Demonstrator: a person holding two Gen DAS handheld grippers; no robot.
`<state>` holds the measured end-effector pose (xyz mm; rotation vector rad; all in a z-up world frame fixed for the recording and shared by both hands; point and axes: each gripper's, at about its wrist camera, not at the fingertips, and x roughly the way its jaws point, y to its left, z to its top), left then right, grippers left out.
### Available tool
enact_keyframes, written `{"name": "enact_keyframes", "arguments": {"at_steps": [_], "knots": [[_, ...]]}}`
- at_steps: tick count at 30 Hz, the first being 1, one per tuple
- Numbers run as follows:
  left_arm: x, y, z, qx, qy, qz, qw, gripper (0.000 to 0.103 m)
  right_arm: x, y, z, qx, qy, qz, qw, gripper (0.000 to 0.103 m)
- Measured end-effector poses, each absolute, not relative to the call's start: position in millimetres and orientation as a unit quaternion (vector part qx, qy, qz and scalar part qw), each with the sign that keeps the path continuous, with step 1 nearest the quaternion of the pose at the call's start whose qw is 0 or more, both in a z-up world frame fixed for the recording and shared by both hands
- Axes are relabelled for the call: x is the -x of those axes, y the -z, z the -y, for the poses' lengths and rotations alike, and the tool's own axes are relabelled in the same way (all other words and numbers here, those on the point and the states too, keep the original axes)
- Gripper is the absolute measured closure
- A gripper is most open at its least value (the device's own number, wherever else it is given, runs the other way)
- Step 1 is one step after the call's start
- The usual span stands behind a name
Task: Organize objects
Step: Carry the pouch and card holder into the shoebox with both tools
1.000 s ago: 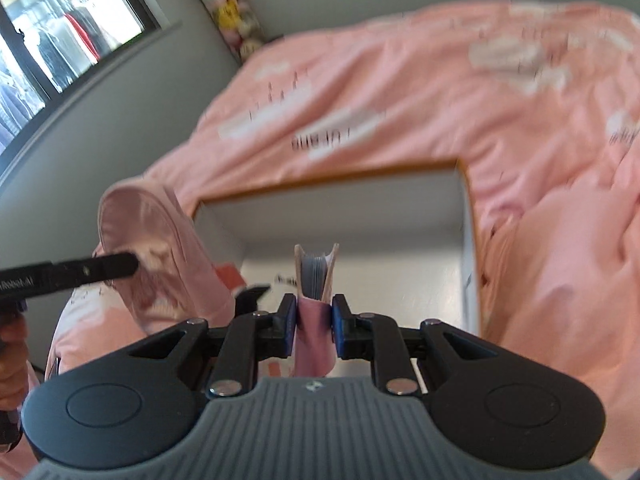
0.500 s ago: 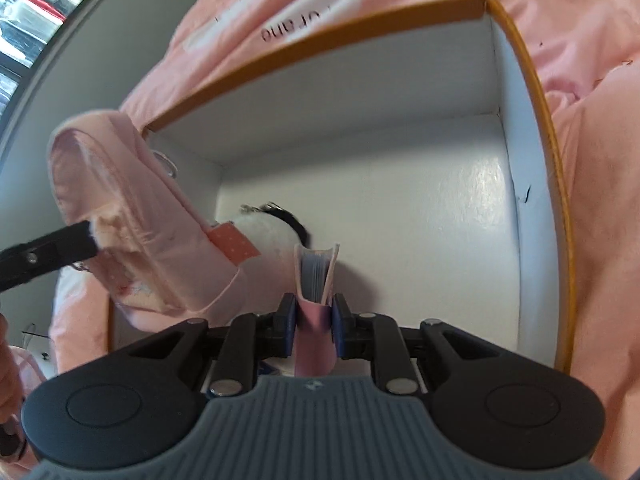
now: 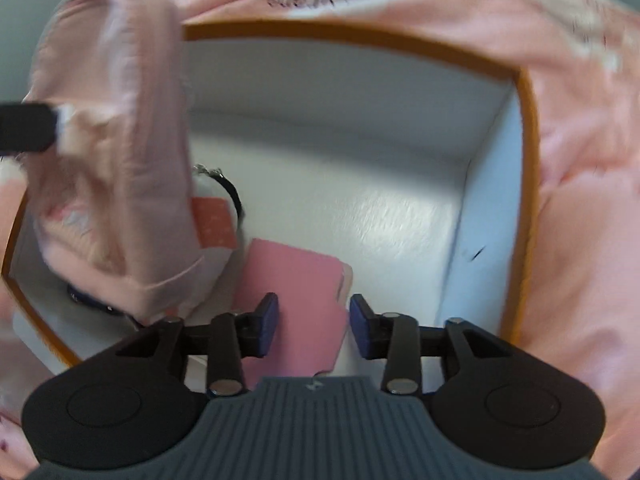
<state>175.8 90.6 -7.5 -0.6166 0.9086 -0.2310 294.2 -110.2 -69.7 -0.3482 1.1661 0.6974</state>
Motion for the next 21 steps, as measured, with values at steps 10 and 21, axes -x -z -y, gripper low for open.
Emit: {"name": "enact_keyframes", "arguments": {"at_steps": [10, 21], "knots": [[-191.7, 36.1, -49.2, 0.335, 0.149, -0.470, 0.803, 0.077, -274.1, -3.9, 153.4, 0.208, -0.283, -0.428, 0.833, 0.059], [-202.0, 88.5, -43.6, 0.341, 0.070, -0.542, 0.765, 0.075, -265.2, 11.9, 146.9, 0.196, -0.336, -0.420, 0.820, 0.061]]}}
